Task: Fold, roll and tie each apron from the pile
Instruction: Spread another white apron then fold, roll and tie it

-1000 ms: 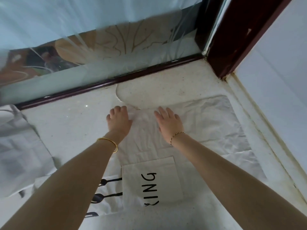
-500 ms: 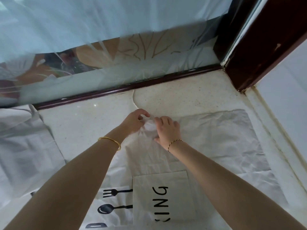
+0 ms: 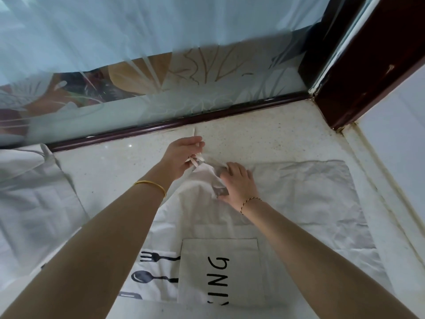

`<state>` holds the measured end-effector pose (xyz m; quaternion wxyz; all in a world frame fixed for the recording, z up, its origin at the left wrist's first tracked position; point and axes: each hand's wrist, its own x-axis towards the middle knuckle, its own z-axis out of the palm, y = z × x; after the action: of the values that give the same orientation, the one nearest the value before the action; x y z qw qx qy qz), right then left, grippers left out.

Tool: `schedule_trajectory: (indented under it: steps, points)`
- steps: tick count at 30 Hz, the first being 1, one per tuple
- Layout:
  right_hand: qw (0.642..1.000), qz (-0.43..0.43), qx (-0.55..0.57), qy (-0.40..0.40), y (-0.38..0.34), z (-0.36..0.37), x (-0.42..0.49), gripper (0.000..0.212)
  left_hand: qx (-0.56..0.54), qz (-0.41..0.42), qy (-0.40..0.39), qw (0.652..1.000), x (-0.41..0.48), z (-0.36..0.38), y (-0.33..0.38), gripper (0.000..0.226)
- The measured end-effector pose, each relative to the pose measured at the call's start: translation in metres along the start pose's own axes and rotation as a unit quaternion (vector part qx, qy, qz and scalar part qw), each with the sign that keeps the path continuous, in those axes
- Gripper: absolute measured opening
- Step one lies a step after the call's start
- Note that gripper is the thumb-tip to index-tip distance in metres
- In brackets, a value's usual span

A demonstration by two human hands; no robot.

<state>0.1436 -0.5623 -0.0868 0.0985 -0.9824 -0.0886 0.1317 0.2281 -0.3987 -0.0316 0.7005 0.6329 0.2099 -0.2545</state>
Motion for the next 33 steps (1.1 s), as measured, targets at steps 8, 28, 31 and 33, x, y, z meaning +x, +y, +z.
schedule_trajectory:
  steps: [8,28,31,33]
  points:
    - [0.999,-0.015,0.036,-0.033,0.0,-0.006,-0.011,0.04,0.069,0.117,0.101,0.986,-0.008,0.0,-0.002,0.059]
    - [0.998,-0.012,0.049,-0.044,-0.002,-0.006,-0.036,0.081,0.615,0.176,-0.036,0.768,-0.001,-0.001,-0.021,0.011]
    - [0.998,-0.002,0.051,-0.048,-0.001,-0.003,-0.035,0.099,0.457,0.17,0.13,0.863,0.002,-0.01,-0.004,0.015]
    - [0.997,0.001,0.046,-0.056,-0.002,-0.002,-0.033,0.104,0.336,0.144,0.16,0.917,0.001,-0.014,0.008,0.016]
